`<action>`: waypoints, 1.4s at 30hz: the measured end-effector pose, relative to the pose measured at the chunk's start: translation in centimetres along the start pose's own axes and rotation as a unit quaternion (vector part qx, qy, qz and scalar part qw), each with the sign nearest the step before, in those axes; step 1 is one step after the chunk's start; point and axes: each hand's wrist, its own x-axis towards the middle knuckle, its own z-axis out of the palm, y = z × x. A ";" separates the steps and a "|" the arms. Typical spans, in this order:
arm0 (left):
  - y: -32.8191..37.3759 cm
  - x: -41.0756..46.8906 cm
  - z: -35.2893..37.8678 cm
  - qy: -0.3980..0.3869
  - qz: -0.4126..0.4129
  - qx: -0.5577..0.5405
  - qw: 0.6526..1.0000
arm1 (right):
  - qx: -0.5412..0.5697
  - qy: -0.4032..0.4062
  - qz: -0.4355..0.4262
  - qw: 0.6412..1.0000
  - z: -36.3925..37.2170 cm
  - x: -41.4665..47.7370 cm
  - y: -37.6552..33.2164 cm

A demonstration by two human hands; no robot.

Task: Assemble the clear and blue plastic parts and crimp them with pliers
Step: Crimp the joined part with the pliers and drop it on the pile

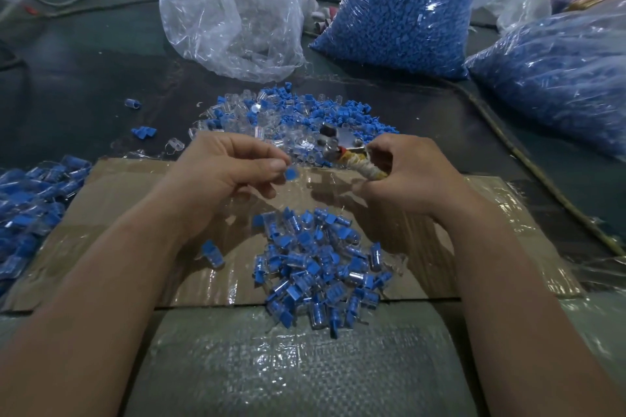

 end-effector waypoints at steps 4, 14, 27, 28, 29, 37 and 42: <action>0.2 -0.2 -0.1 -0.093 -0.023 0.047 0.994 | -0.001 -0.069 0.030 0.997 -0.7 -0.1 0.7; 0.3 -0.3 -0.1 -0.173 -0.005 0.102 0.980 | -0.022 -0.154 0.016 0.988 -0.6 -0.3 0.7; -0.9 0.7 1.2 0.173 0.120 0.269 0.940 | 0.008 -0.189 0.025 0.982 -1.5 -0.9 1.5; -1.0 0.8 1.2 0.174 0.126 0.293 0.931 | 0.005 -0.191 0.026 0.981 -1.7 -1.0 1.7; -1.2 1.0 1.2 0.166 0.128 0.317 0.925 | 0.008 -0.193 0.029 0.981 -1.8 -1.0 1.8; -2.7 2.4 0.9 0.030 0.082 0.453 0.887 | 0.041 -0.016 0.019 0.999 -1.7 -0.4 1.5; -2.8 2.7 0.8 0.004 0.061 0.495 0.867 | 0.013 0.047 0.016 0.999 -0.7 0.2 0.9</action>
